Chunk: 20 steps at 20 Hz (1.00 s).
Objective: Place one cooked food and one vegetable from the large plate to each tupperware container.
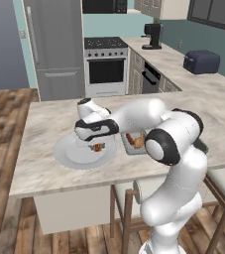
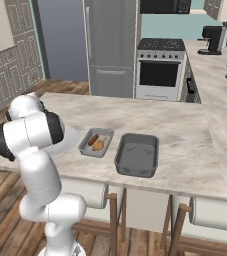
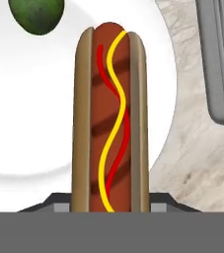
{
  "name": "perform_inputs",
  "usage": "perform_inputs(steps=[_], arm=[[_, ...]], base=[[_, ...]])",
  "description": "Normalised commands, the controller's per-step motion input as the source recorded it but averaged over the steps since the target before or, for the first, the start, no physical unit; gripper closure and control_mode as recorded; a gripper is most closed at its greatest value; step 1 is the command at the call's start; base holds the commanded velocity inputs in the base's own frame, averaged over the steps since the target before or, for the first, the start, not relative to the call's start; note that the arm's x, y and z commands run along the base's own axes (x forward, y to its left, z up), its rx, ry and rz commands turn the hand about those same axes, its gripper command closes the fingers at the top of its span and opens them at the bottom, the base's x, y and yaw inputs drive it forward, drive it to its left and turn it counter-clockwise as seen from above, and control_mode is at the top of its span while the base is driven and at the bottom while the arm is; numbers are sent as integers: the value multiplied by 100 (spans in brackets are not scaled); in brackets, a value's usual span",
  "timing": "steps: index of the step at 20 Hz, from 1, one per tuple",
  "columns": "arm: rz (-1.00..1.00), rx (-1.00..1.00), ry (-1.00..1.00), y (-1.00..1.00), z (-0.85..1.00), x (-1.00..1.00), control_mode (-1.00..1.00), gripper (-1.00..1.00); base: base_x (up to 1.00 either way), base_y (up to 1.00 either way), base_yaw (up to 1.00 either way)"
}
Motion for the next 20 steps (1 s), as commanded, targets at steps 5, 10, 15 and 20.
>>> perform_inputs(steps=[5,10,15,20], arm=[[1,2,-1,-100,64,-32,-100,100],[2,7,0,-100,55,-2,-100,100],[1,16,0,-100,46,0,-100,100],[0,22,0,-100,1,-25,-100,100]], base=[[0,0,0],[0,0,0],[0,0,0],[0,0,0]])
